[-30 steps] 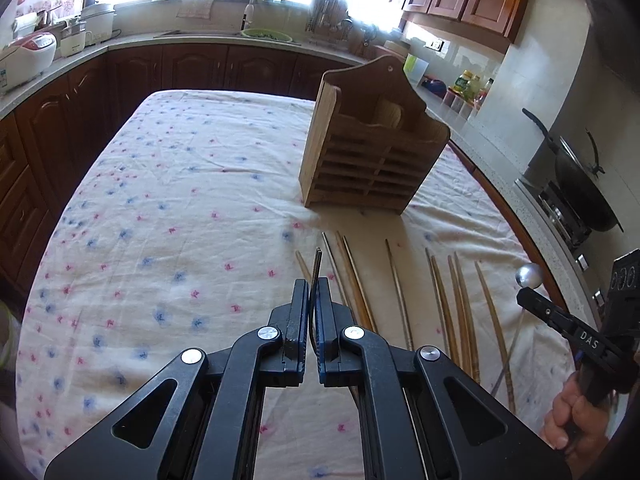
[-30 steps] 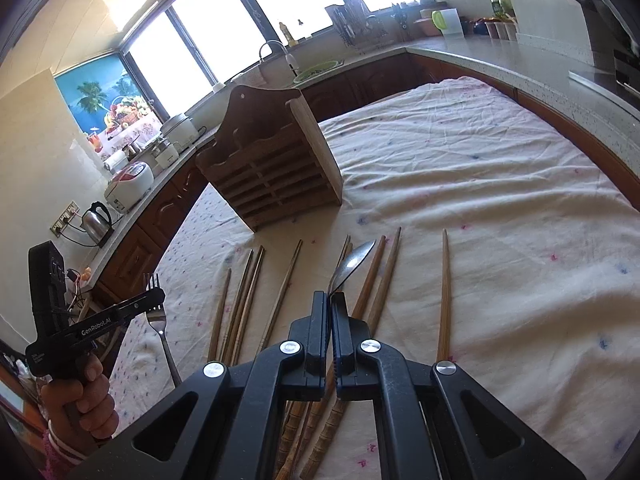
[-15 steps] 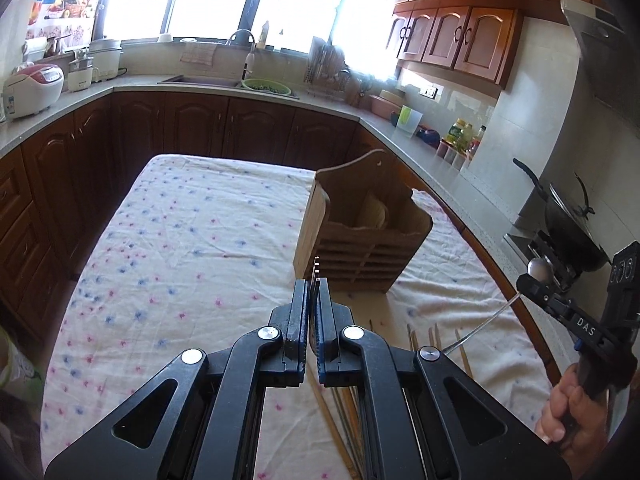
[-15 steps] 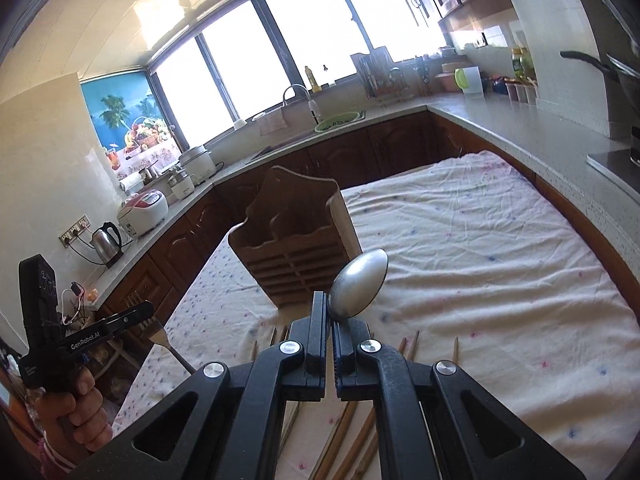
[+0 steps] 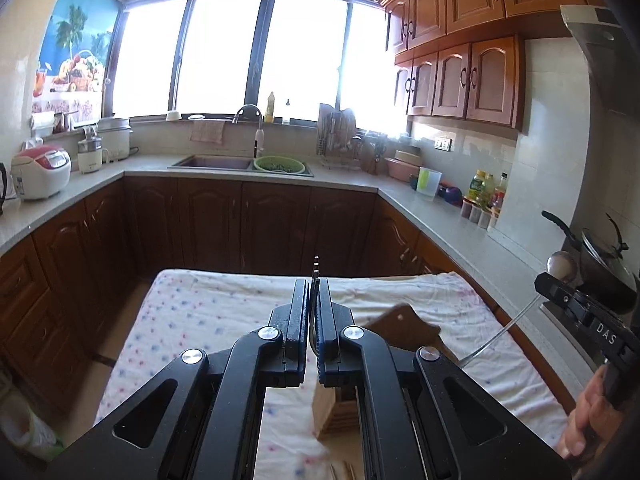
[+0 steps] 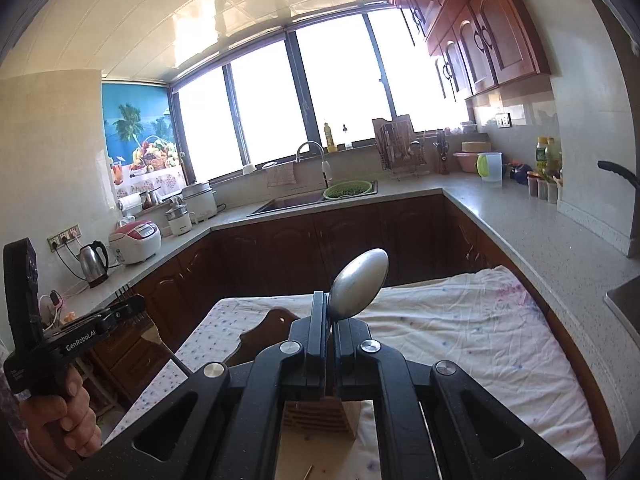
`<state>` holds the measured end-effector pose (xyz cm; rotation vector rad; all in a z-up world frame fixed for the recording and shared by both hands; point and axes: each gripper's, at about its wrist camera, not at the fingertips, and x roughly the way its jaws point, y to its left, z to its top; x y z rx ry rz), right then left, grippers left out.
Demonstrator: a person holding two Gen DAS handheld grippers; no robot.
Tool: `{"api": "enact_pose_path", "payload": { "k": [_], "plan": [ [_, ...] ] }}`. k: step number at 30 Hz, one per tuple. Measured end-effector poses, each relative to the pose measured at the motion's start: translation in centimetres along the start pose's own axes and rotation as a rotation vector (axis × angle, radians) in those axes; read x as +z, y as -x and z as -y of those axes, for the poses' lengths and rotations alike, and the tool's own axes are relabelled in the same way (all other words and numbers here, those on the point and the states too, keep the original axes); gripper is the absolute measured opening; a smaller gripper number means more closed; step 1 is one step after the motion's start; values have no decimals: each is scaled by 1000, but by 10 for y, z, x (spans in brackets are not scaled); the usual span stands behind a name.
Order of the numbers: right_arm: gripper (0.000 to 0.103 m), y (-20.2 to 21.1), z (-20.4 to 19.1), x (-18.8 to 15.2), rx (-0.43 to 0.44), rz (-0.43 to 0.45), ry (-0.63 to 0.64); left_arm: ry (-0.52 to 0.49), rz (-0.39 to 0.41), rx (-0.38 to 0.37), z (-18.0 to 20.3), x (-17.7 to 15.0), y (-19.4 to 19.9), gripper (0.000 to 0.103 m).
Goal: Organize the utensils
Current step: 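Lift the metal chopstick with the left tool while the right tool carries the spoon to the holder, then open both tools to drop the chopstick and spoon into the wooden holder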
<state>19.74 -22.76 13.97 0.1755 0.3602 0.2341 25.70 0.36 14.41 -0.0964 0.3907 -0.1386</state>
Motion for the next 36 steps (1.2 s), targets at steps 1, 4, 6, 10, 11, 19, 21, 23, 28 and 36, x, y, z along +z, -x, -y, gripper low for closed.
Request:
{"api": "enact_pose_path", "payload": {
  "k": [1,4,6,10,11,19,21,23,28,36],
  "plan": [
    [2,-8,-1,3,-5,-1,11,-5,2,10,0,1,-8,2],
    [2,-32,-2,1,-9,-30,36,-19,3,26,2,-3,-28,2],
    [2,-49,-2,-4,-14,-60,52,-34,-6,32,5,-11,-40,2],
    [2,-76,0,-24,-9,-128,54,-65,-42,32,13,-28,-59,2],
    [2,-82,0,-29,-9,-144,52,-70,-55,27,14,-33,-64,2],
    [3,-106,6,-52,5,-231,40,-96,-135,-6,24,-58,-83,4],
    [2,-108,5,-54,3,-237,44,-100,-141,-13,27,-59,-84,4],
    [3,-109,6,-55,5,-243,36,-102,-143,-14,28,-59,-84,4],
    [2,-109,5,-54,8,-245,26,-99,-149,-14,29,-59,-86,4],
    [28,-103,8,-49,17,-238,-7,-74,-145,-25,23,-53,-75,30]
  ]
}}
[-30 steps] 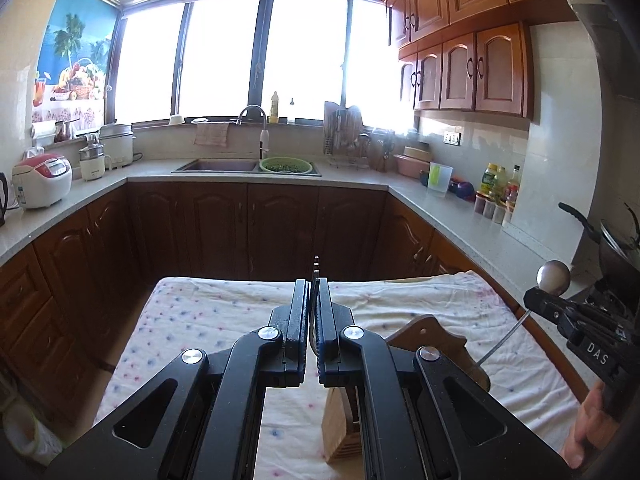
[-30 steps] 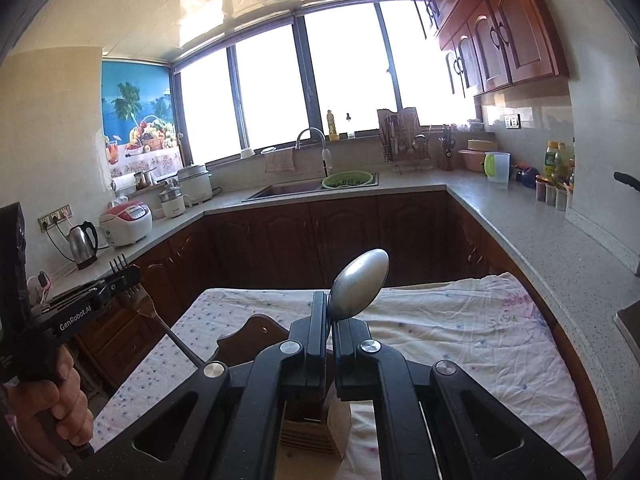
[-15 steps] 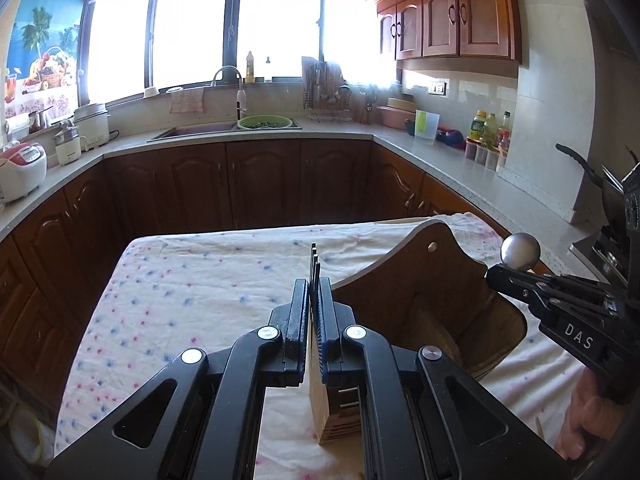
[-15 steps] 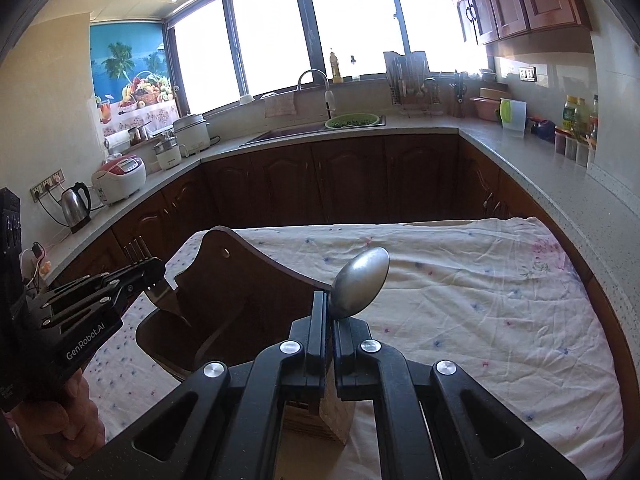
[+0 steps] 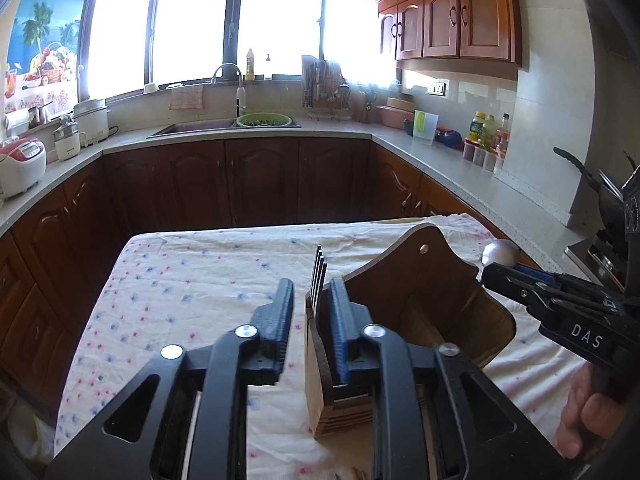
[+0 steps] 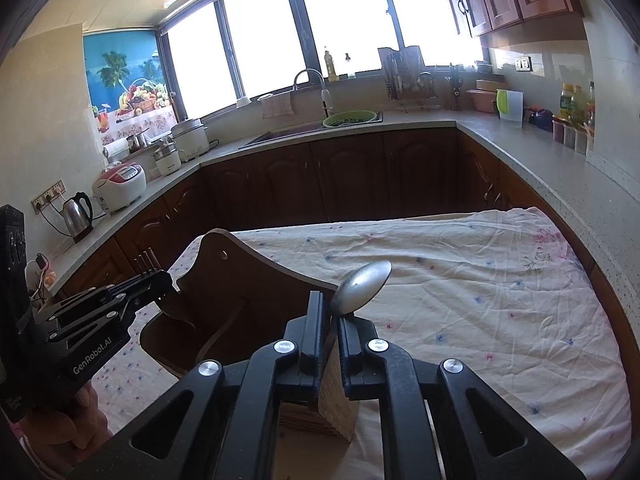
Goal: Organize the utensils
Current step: 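Open both tools to drop the chopstick and spoon into the wooden holder, then grasp a metal chopstick with the left tool while the right tool grasps a wooden chopstick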
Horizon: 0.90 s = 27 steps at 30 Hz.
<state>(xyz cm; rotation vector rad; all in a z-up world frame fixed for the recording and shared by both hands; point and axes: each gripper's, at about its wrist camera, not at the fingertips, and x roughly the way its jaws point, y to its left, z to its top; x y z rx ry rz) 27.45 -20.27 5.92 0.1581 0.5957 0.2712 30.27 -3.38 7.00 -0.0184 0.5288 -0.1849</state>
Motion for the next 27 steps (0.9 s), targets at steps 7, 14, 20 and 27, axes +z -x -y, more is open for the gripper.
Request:
{"api": "enact_pose_path", "payload": {
  "k": [7,14,20,27],
  "plan": [
    [54,24,8,3,6,50,-52,36,32,25,-12,-1,29,65],
    [88,59,21,-12,-9,99,-119,83,39,65,-29,-20,64,83],
    [96,98,24,-38,-33,152,-146,129,-3,58,-35,-52,87,86],
    [96,133,26,-79,-74,153,-183,175,-65,51,-33,-92,108,86]
  ]
}}
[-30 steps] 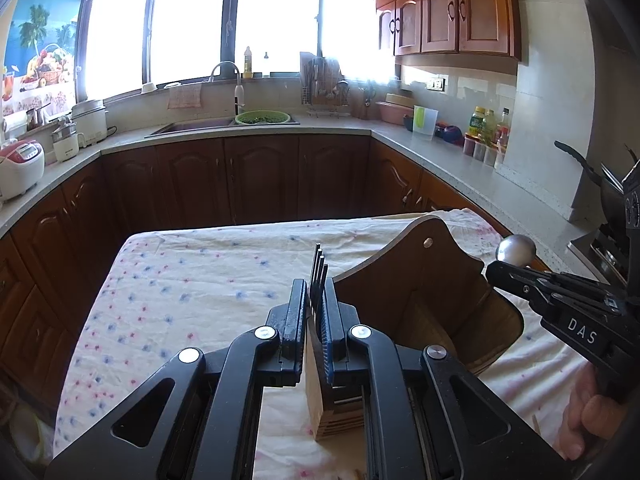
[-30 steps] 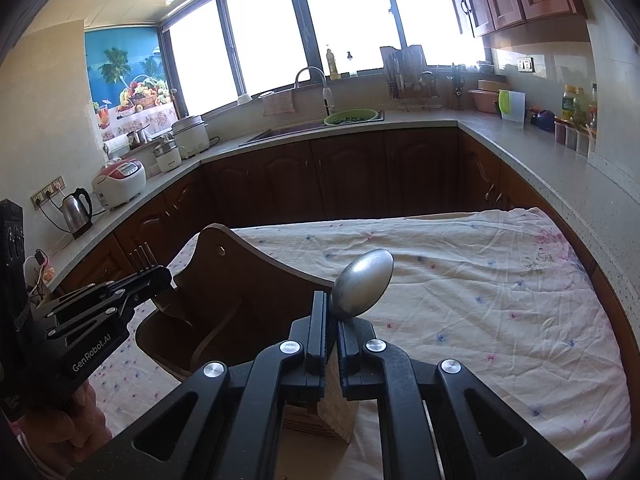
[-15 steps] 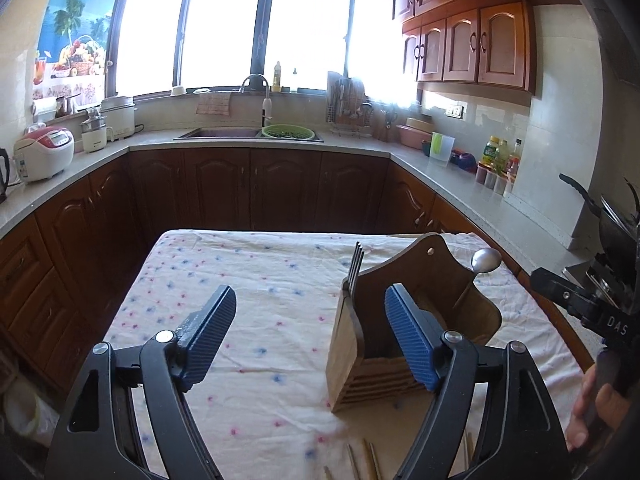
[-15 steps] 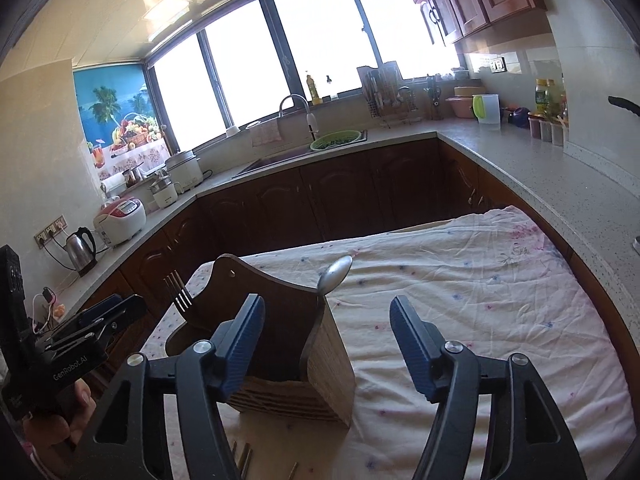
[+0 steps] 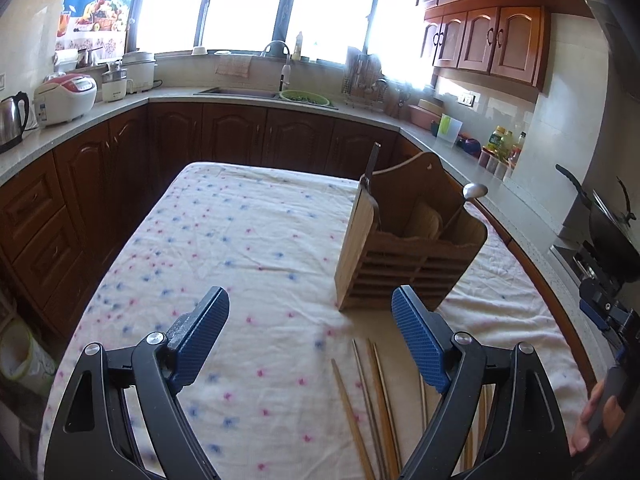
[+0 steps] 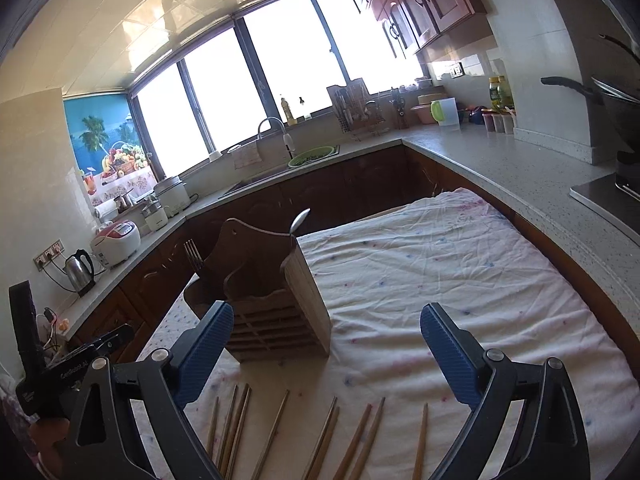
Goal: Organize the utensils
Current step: 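Grasp a metal chopstick with the left tool while the right tool grasps a wooden chopstick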
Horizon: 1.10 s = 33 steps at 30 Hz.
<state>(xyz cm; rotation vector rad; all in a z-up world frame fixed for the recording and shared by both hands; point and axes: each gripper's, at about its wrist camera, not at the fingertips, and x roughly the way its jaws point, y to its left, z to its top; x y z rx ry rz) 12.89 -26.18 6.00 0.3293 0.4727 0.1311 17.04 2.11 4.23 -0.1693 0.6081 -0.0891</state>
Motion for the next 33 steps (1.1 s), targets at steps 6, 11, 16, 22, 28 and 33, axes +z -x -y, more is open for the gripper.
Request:
{"api": "enact_pose_path", "payload": {
  "k": [6,11,16,22,28,33],
  "plan": [
    [96,18,15,-35,-40,-52,-40,8,-47,-16,1,-27,8,86],
    [96,23,25,-60,-72,-100,-44,-21,-73,-39,13,-43,11,86],
    [96,25,28,-70,-89,-125,-35,-60,-95,-64,29,-48,10,86],
    [95,22,29,-73,-100,-136,-23,-82,-121,-83,42,-49,4,86],
    [84,13,32,-74,-127,-169,-11,-102,-168,-108,56,-51,-11,82],
    [66,-2,41,-77,-150,-229,-19,-132,-240,-128,73,-55,-34,68]
  ]
}}
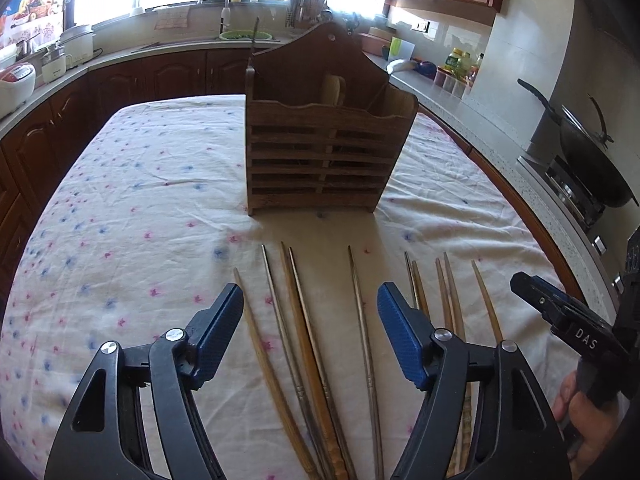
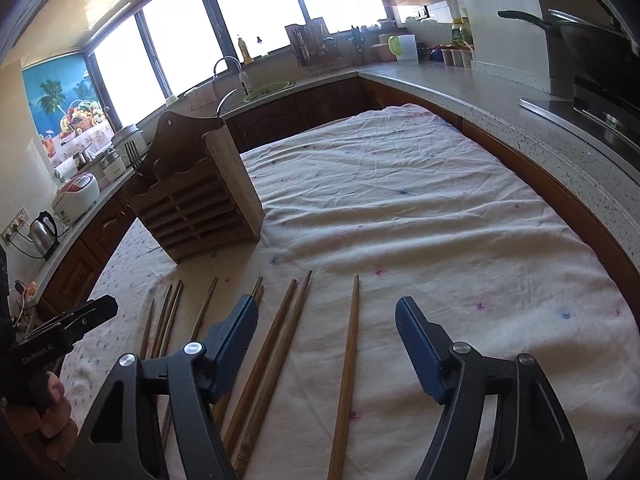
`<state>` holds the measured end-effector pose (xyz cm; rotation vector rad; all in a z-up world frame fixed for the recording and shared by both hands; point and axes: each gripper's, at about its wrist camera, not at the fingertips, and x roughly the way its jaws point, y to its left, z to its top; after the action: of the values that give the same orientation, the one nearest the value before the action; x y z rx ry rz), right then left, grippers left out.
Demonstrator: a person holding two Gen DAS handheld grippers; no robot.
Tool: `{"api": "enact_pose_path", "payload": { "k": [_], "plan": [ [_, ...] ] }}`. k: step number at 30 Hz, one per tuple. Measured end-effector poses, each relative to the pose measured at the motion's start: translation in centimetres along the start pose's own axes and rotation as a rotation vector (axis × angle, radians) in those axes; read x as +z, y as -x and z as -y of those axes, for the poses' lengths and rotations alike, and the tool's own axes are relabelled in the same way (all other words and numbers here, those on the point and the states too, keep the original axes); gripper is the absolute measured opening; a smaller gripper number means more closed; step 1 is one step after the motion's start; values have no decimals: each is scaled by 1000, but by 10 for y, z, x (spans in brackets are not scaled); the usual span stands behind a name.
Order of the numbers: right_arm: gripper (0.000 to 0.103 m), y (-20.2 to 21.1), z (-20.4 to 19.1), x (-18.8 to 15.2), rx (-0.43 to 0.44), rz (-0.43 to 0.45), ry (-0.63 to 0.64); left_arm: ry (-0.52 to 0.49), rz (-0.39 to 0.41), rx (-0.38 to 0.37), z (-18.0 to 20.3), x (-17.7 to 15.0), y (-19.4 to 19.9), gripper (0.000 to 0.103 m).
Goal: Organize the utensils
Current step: 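Grasp a metal chopstick with the left tool while the right tool grasps a wooden chopstick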
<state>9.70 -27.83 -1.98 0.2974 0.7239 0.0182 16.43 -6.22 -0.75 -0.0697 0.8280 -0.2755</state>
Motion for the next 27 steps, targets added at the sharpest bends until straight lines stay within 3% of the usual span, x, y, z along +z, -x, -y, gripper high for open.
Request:
{"api": "enact_pose_path", "payload": {
  "k": [4,9,14,17,20,21,23,27],
  "plan": [
    [54,-12,3,0,-11,-38,9,-23,-67,-26,12,4,-23,55],
    [41,-29,4,3,-28,-79,31,-65,-132,-23,25,8,-52,47],
    [35,-51,5,5,-51,-141,54,-98,-201,-14,36,7,-78,34],
    [33,-63,3,2,-56,-172,86,-147,-182,22,44,6,-82,30],
    [32,-67,-3,2,-76,-173,136,-181,-174,37,49,6,-85,15],
    [26,-68,-4,2,-81,-174,147,-184,-174,33,50,6,-85,8],
    [10,-69,-5,3,-107,-172,162,-178,-176,24,49,7,-86,6],
    [6,-67,1,4,-79,-173,129,-145,-180,-12,42,7,-81,5]
  ]
}}
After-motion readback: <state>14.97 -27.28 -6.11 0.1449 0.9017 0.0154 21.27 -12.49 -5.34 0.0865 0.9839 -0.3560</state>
